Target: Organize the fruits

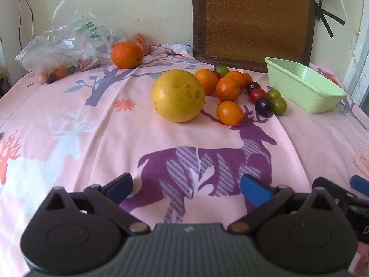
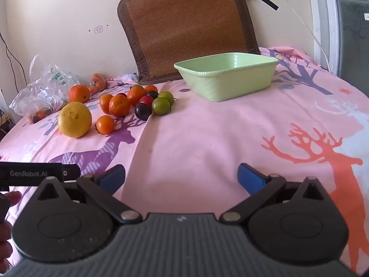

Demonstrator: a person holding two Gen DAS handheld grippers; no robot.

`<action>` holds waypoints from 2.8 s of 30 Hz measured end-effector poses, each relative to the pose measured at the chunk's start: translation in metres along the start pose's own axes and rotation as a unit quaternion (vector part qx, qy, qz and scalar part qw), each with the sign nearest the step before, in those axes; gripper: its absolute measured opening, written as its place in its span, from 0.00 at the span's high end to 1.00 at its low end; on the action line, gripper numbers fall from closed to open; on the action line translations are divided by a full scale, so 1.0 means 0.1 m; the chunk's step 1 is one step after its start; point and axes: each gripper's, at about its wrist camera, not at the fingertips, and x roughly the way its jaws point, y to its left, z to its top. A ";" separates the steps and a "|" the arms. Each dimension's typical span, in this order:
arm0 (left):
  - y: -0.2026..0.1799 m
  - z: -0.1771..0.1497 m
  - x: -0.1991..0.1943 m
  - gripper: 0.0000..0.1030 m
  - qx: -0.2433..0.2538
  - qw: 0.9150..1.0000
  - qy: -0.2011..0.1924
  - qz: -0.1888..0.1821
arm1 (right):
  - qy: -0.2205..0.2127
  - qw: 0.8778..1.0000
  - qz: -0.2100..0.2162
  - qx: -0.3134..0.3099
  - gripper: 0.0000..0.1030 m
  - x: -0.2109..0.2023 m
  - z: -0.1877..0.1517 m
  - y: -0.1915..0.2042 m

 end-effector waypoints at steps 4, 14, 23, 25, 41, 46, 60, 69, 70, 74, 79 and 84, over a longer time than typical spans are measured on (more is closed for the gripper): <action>0.05 0.04 0.04 0.00 -0.020 1.000 0.005 -0.016 | 0.000 1.000 -0.002 -0.001 0.00 0.01 0.00 0.02; 0.06 -0.01 -0.02 0.00 -0.025 0.999 -0.013 -0.024 | 0.002 1.000 -0.006 -0.007 0.00 0.01 0.00 0.03; 0.09 -0.06 -0.07 0.00 -0.019 0.999 -0.019 -0.037 | 0.021 1.000 -0.011 -0.019 0.00 -0.01 0.04 0.10; 0.12 -0.08 -0.09 0.00 -0.020 0.999 -0.020 -0.040 | 0.030 0.999 -0.009 -0.021 0.00 -0.01 0.06 0.13; 0.28 -0.09 -0.24 0.00 0.002 0.998 -0.055 -0.021 | 0.015 0.999 -0.001 -0.039 0.00 -0.07 0.14 0.26; 0.43 -0.06 -0.23 0.00 -0.015 0.998 -0.061 -0.023 | 0.012 0.999 0.005 -0.045 0.00 -0.06 0.15 0.31; 0.59 -0.10 -0.13 0.00 -0.031 0.999 -0.033 0.002 | 0.023 0.999 0.016 -0.044 0.00 -0.02 0.16 0.38; 0.57 -0.10 -0.15 0.00 -0.024 0.999 -0.031 0.015 | 0.017 0.999 0.017 -0.043 0.00 -0.05 0.15 0.36; 0.58 -0.11 -0.15 0.00 -0.024 0.999 -0.032 0.017 | 0.016 0.999 0.018 -0.044 0.00 -0.06 0.15 0.36; 0.63 -0.09 -0.16 0.00 -0.020 0.999 -0.041 0.025 | 0.011 0.998 0.022 -0.053 0.05 -0.06 0.16 0.38; 0.79 -0.04 -0.17 0.00 -0.028 0.998 -0.051 0.031 | -0.001 0.994 0.043 -0.104 0.17 -0.01 0.26 0.55; 1.05 0.00 -0.22 0.00 -0.056 0.996 -0.068 0.031 | -0.013 0.980 0.099 -0.174 0.26 0.17 0.47 0.94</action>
